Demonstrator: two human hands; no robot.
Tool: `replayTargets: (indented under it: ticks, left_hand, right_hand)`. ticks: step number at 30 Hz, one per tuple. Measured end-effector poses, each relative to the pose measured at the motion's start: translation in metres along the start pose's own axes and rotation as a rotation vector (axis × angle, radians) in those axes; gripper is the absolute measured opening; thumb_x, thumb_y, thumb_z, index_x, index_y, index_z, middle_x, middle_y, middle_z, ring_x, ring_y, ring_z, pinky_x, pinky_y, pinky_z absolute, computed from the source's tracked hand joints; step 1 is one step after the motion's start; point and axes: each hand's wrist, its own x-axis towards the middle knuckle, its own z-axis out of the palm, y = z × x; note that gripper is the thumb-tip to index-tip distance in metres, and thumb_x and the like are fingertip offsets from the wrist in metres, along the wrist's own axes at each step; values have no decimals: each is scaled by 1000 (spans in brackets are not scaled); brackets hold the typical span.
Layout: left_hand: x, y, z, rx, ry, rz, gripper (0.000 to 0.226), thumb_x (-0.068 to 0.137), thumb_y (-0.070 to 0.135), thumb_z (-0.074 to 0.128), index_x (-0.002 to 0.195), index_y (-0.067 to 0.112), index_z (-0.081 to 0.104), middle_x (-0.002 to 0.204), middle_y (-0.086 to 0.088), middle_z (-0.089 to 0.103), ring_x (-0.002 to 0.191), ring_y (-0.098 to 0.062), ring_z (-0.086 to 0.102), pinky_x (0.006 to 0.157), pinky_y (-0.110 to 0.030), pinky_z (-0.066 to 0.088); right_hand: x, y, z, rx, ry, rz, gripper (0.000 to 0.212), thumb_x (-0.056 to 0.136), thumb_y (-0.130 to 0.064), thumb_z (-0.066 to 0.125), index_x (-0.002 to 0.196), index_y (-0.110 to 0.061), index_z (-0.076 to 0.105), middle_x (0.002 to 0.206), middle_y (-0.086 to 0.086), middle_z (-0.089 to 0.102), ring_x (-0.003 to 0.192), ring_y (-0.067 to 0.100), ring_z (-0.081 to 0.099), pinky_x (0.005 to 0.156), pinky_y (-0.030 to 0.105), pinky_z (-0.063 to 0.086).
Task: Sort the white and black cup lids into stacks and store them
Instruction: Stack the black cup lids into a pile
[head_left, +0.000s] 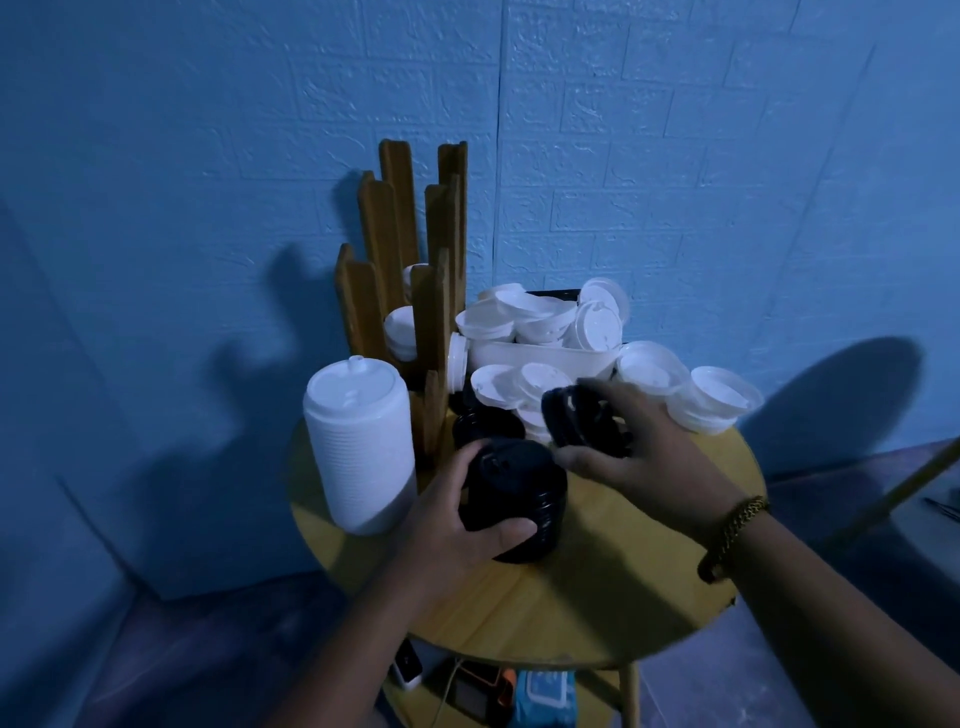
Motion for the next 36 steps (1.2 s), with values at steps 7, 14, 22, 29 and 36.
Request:
replayTargets:
  ticks: [7, 14, 22, 29, 36]
  left_hand:
    - [-1, 1, -1, 30, -4, -8, 77, 73, 61, 81, 123, 77, 26, 128, 39, 42, 120, 8, 44, 95, -26, 46]
    - [1, -3, -1, 20, -39, -19, 83, 72, 60, 83, 136, 61, 30, 129, 33, 47, 120, 7, 46, 91, -22, 47]
    - [-2, 1, -3, -20, -71, 1, 75, 71, 66, 81, 124, 78, 29, 132, 36, 49, 122, 10, 48, 96, -28, 52]
    - [-2, 2, -3, 29, -85, 26, 91, 68, 74, 73, 138, 75, 15, 139, 34, 43, 126, 2, 48, 102, -38, 52]
    - [-2, 0, 2, -5, -50, 26, 91, 66, 87, 68, 143, 67, 22, 144, 30, 46, 134, -3, 46, 111, -44, 44]
  right_hand:
    - [3, -16, 34, -193, -264, -136, 96, 68, -73, 72, 150, -39, 34, 139, -20, 36, 129, 2, 31, 106, 24, 33]
    - [10, -15, 30, -152, -415, -119, 86, 77, -58, 75, 150, -41, 32, 146, -25, 30, 133, -3, 29, 110, 23, 31]
    - [12, -2, 33, 195, -448, -44, 54, 87, -45, 69, 137, -43, 50, 130, -26, 54, 120, -6, 52, 95, 18, 48]
    - [-1, -14, 50, -11, -263, -79, 61, 90, -60, 58, 144, -38, 42, 138, -17, 46, 124, -1, 44, 105, 27, 40]
    - [11, 11, 26, -76, -18, 86, 68, 91, -59, 52, 148, -23, 40, 143, -3, 48, 124, 0, 50, 102, 26, 47]
